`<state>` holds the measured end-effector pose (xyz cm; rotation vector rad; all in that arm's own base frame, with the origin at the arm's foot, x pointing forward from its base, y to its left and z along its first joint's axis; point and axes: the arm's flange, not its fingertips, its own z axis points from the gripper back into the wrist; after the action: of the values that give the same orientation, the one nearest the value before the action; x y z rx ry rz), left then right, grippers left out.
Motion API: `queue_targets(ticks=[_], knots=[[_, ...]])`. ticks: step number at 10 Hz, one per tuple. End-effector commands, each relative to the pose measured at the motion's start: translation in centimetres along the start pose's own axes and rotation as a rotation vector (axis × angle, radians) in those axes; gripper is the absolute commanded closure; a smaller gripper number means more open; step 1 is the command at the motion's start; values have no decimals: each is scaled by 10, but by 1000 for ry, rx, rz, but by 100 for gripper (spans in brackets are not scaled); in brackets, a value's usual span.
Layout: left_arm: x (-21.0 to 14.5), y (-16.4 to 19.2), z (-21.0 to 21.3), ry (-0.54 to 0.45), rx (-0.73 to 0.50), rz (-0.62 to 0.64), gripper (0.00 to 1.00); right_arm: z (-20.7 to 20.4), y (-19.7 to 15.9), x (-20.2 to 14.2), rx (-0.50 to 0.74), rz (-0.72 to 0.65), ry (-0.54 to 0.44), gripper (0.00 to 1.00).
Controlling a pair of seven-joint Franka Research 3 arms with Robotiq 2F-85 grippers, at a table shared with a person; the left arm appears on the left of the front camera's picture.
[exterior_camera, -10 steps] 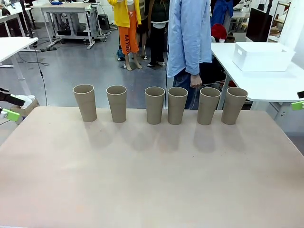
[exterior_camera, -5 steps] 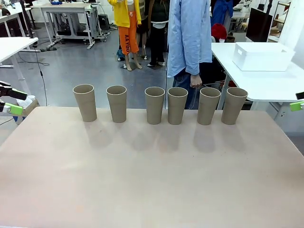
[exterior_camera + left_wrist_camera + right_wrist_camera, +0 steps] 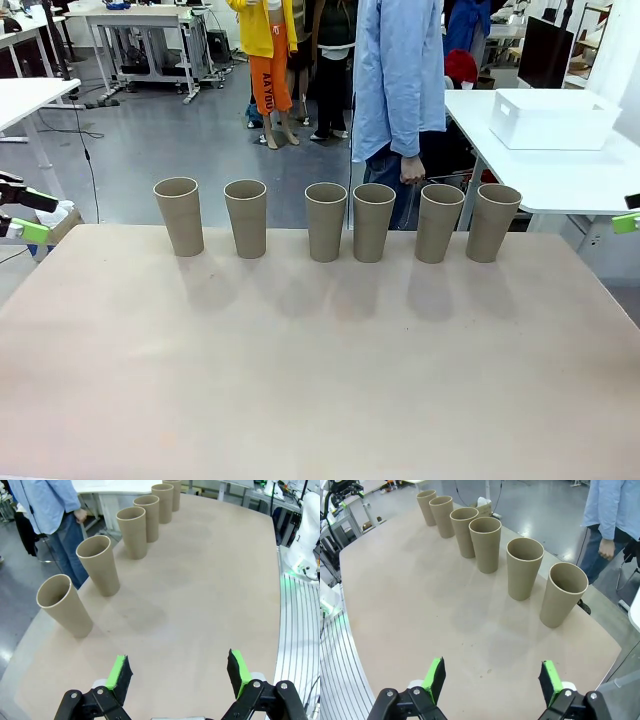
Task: Stack the cups and store them in the basket.
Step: Pick up two Reusable plastic cups , one in each hand.
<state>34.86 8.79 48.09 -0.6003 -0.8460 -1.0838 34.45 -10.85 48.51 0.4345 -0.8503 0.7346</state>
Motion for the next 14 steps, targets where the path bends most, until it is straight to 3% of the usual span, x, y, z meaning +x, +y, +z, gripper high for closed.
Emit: queue_targets(ticks=[1, 14], knots=[[-1, 0, 1, -7, -6, -12, 0, 2, 1, 1, -1, 6, -8, 0], [-1, 0, 1, -7, -6, -12, 0, 2, 1, 1, -1, 6, -8, 0]])
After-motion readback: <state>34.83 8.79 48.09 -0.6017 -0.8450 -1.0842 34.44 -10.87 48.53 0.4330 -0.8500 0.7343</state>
